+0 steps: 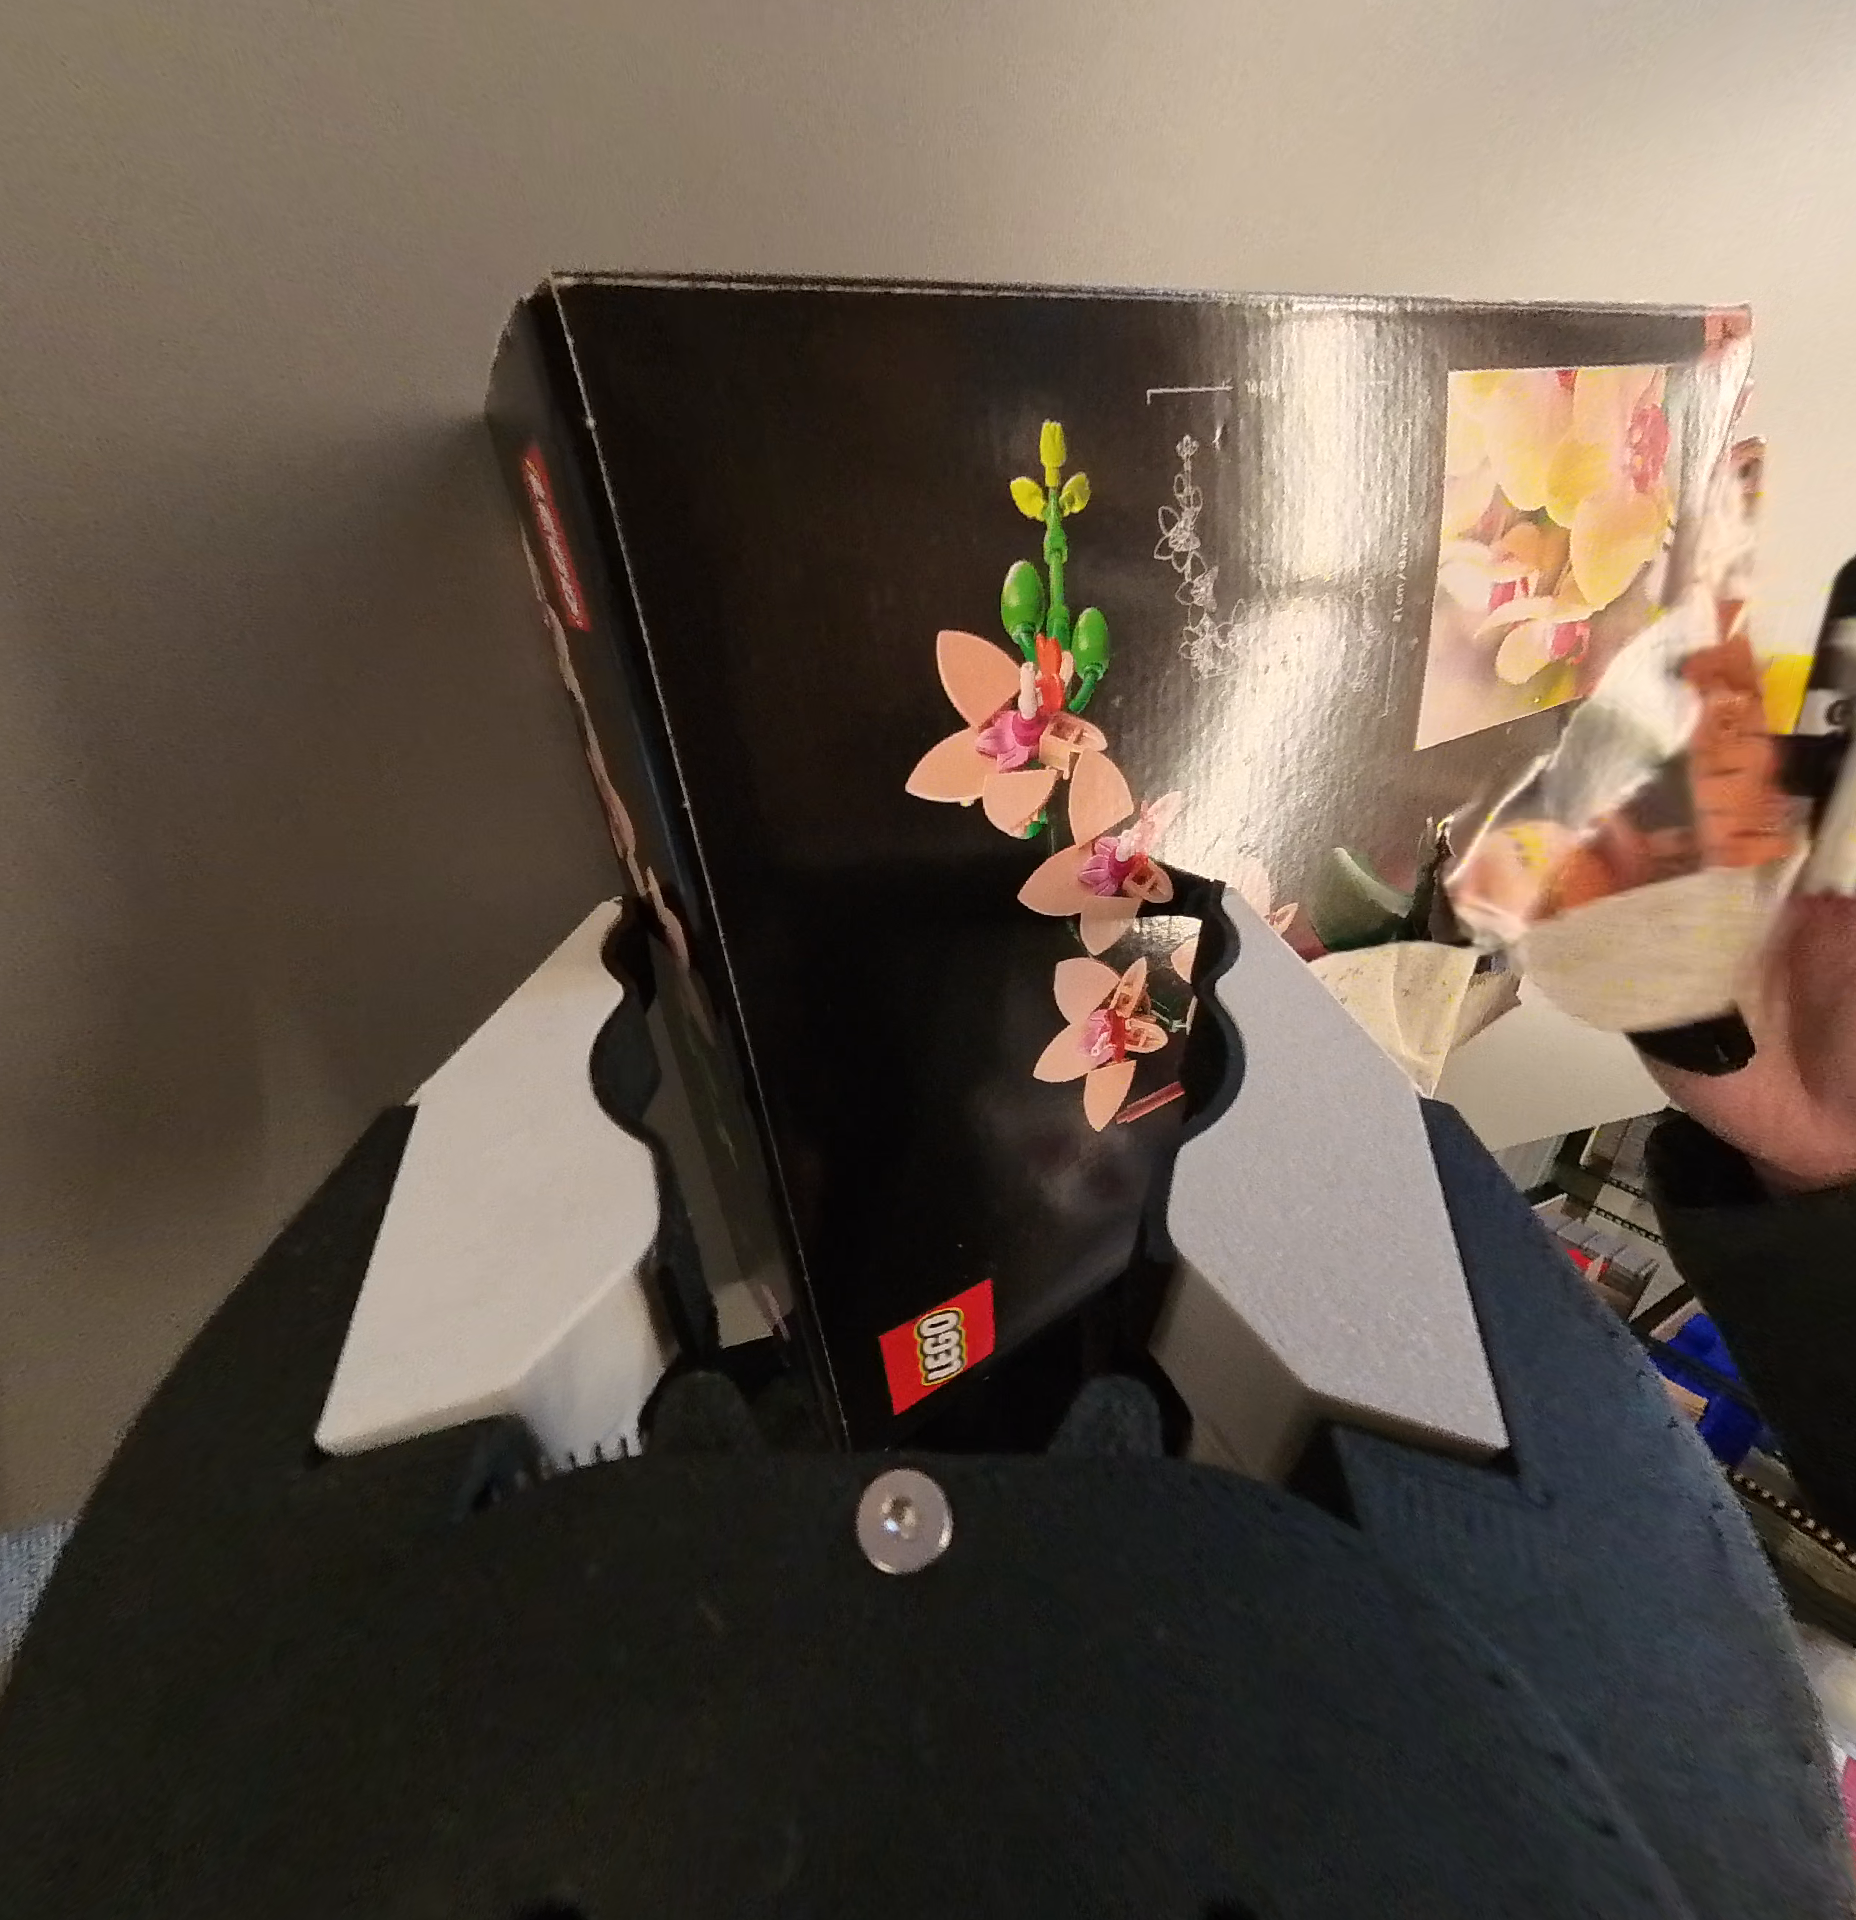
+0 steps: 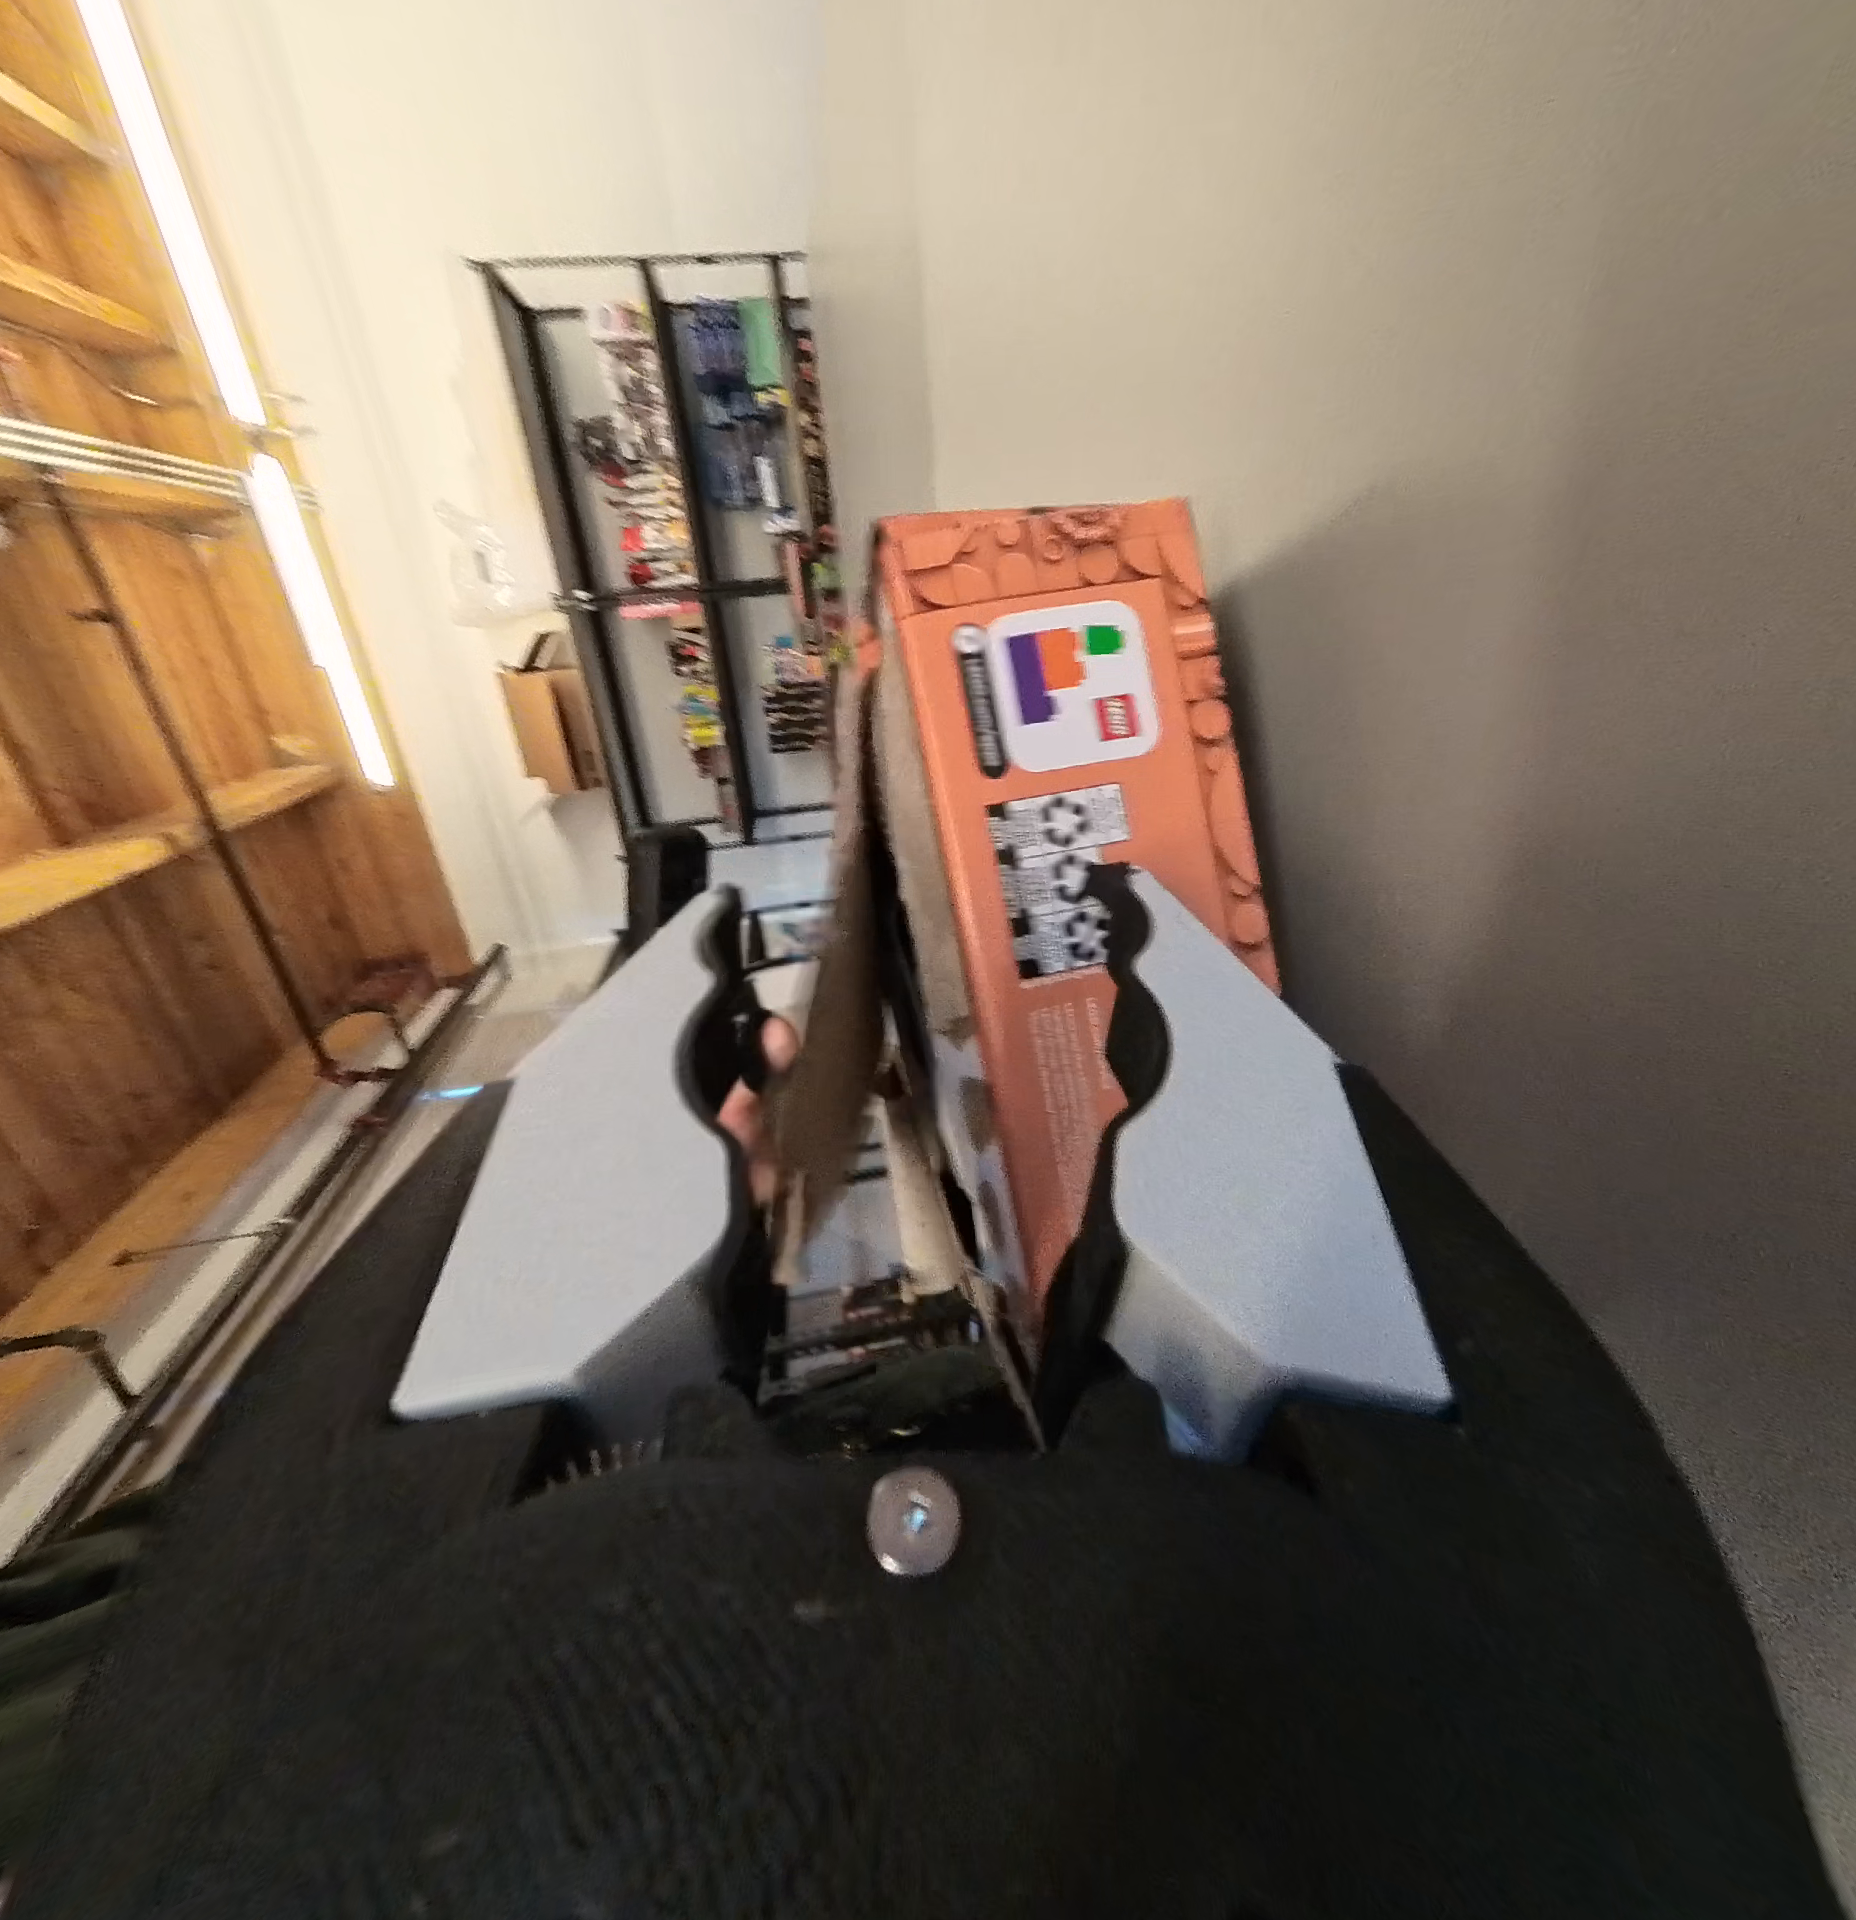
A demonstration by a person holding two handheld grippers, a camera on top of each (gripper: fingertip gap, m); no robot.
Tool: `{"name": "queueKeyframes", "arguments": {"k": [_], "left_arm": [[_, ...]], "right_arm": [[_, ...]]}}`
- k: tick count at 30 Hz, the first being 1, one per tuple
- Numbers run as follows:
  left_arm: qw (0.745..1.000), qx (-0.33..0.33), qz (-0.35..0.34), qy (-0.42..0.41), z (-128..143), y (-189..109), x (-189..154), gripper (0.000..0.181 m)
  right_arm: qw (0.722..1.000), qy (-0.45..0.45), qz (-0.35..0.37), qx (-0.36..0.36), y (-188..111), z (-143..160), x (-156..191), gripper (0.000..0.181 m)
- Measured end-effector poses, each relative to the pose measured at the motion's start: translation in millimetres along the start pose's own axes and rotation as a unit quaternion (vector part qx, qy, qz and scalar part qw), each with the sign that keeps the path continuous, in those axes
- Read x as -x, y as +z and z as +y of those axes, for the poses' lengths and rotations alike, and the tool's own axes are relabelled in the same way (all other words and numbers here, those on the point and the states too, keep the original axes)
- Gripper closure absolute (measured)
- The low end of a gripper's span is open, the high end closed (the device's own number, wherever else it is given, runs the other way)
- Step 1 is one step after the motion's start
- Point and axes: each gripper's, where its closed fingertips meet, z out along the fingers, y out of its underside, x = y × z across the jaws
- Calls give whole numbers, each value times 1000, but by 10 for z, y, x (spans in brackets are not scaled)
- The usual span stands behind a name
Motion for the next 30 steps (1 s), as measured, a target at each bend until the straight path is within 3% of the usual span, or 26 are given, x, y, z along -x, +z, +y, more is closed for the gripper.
{"name": "queueKeyframes", "arguments": {"k": [1,5,12,20,22,24,27,29,30], "left_arm": [[1000,1,-3,2,-1,2,-2,78],[1000,4,-12,12,-19,13,-14,78],[1000,-4,-18,23,-55,24,-24,78],[998,-36,-26,45,-181,-45,-36,82],[992,-76,-55,90,-307,-175,14,101],[979,-104,-73,158,-432,-316,-78,99],[949,-91,-49,297,-398,-320,-577,86],[931,-50,-51,358,-204,-135,-913,64],[922,-30,-53,383,-73,-17,-1067,63]], "right_arm": [[1000,4,-5,-4,4,-5,19,103],[995,-66,62,37,28,81,-57,103],[961,-186,182,93,8,191,-263,127],[969,-180,150,79,-24,186,-348,137],[968,-183,150,80,-9,200,-347,138],[966,-191,155,84,20,225,-344,138],[967,-181,154,89,80,268,-334,138],[967,-177,158,93,129,300,-325,138],[966,-177,162,96,154,319,-320,139]]}}
